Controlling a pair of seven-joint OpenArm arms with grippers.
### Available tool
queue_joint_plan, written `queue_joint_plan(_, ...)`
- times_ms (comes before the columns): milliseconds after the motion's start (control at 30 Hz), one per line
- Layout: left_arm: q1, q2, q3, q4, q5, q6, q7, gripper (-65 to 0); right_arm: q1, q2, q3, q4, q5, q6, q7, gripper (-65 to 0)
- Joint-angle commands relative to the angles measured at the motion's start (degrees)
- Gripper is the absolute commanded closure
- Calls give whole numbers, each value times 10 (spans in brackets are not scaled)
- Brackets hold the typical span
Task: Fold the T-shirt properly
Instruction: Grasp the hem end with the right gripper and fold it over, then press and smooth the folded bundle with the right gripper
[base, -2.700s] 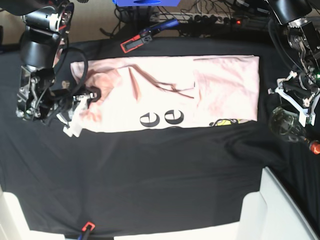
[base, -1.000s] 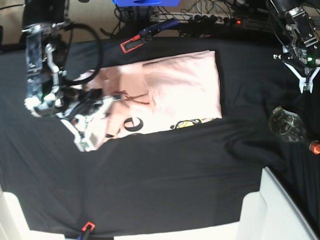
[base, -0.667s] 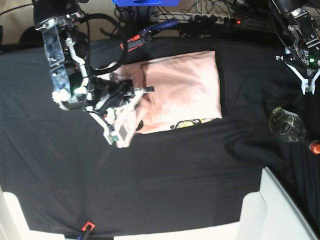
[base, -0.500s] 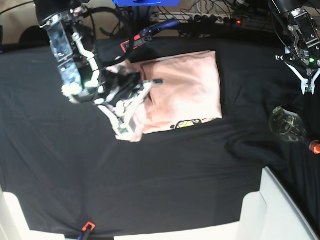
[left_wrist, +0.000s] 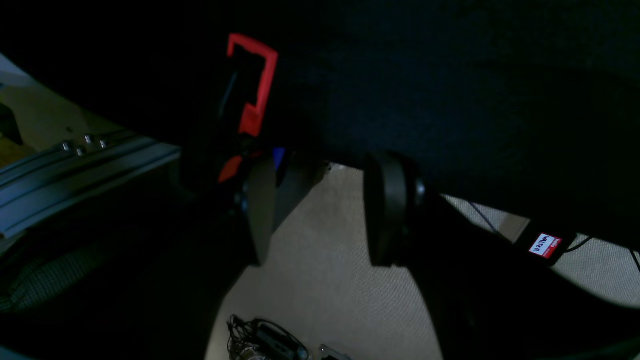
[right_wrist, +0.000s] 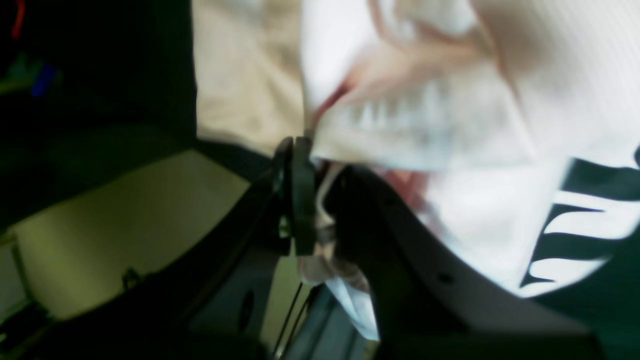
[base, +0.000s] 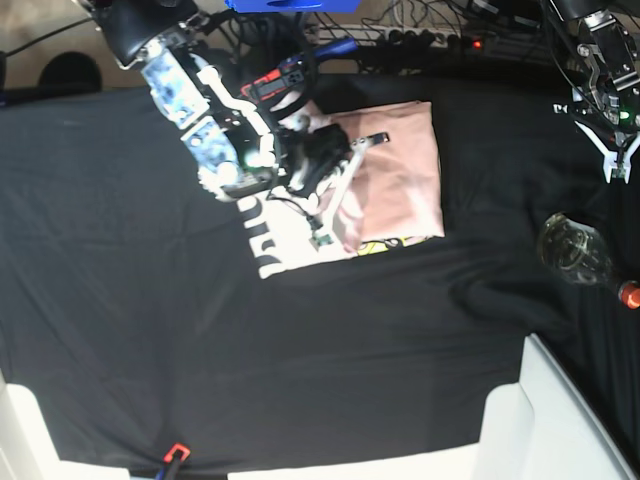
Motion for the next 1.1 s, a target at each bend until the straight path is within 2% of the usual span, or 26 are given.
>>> queue_joint_plan(0, 5, -10, -3, 10, 5, 5, -3, -277, 14, -8, -2, -1, 7, -14, 15, -4)
queue_joint_plan(67, 7, -10, -3, 10, 5, 5, -3, -277, 19, -12, -9, -19, 7, -34, 16, -4)
queue_joint_plan(267, 9, -10, -3, 10, 5, 5, -3, -277, 48, -28, -59, -40, 7, -43, 17, -4)
queue_joint_plan(367, 9, -9, -3, 10, 5, 5, -3, -277, 54, -39, -66, -62, 7, -85, 15, -4)
queue_joint_plan(433, 9, -9, -3, 10, 5, 5, -3, -277, 68, -39, -101, -76, 7, -105, 16, -4)
queue_joint_plan(633, 7, -9, -3, 10, 1, 5, -3, -277, 91, -39, -125, -112, 7, -119, 30, -4)
queue_joint_plan(1067, 4, -7, -3, 7, -1, 5, -3, -277, 150, -60, -183, -182, 8, -198, 34, -4)
